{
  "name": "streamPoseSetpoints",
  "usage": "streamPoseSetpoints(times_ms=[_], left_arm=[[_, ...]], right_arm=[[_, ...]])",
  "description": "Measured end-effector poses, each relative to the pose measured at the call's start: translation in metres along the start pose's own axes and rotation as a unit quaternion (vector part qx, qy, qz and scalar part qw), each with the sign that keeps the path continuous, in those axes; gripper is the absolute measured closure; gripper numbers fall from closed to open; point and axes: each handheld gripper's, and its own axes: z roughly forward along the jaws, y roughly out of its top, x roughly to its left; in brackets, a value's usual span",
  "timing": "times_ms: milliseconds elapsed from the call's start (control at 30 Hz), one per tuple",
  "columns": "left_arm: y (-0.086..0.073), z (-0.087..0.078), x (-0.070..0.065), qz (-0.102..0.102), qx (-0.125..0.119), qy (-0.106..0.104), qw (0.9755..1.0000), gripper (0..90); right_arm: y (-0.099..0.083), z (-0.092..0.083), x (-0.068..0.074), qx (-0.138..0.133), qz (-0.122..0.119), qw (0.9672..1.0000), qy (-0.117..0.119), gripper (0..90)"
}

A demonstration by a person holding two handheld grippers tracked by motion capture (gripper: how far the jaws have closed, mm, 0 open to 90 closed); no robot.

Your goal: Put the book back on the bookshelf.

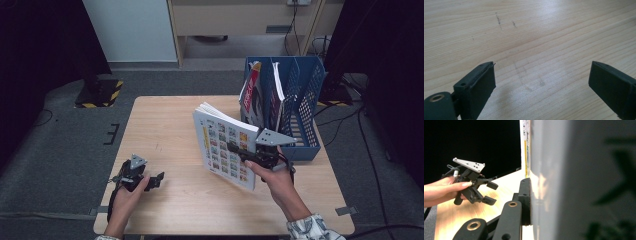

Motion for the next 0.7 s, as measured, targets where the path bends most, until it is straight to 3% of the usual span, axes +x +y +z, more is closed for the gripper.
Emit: streamPoseSetpoints(times_ms=[700], left_arm=[[0.0, 0.002, 0.001, 0.001, 0.002, 0.001, 1.0, 6.7]], right_arm=[[-0.003, -0.028, -0.014, 0.0, 0.004, 0.9999, -0.012, 74.0]])
